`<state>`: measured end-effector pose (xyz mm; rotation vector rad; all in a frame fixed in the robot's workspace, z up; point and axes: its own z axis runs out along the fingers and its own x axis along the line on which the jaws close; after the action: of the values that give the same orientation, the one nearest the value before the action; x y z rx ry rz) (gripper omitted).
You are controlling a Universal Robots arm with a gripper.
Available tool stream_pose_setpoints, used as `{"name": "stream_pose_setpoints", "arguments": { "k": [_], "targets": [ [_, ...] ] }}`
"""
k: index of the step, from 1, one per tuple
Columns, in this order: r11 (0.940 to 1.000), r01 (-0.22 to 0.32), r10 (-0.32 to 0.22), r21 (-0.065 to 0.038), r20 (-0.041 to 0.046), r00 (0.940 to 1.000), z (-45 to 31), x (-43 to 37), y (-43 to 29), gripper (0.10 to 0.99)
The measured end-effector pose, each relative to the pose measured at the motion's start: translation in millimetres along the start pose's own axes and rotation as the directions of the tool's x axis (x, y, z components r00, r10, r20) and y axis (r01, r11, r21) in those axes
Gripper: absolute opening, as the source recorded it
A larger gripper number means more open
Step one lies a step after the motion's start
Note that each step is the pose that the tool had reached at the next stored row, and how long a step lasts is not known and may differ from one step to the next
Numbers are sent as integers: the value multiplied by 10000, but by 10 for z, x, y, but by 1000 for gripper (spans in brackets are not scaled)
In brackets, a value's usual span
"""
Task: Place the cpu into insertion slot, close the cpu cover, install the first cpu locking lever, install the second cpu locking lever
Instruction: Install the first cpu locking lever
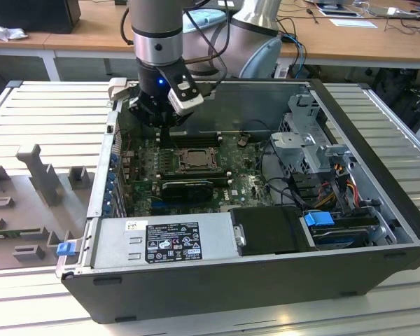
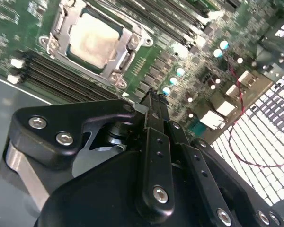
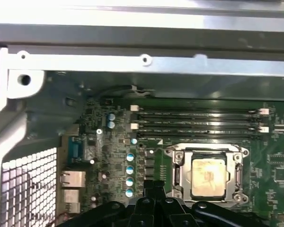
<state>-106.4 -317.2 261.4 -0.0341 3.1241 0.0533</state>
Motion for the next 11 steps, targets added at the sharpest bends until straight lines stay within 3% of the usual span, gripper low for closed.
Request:
{"name": "stream_pose_setpoints", "arguments": {
  "k": [7,11],
  "targets": [
    [10000,1,-1,-1,1,10000,47,75,91,106],
    [10000,1,-1,1,-1,10000,79,102,192,106]
  ]
}}
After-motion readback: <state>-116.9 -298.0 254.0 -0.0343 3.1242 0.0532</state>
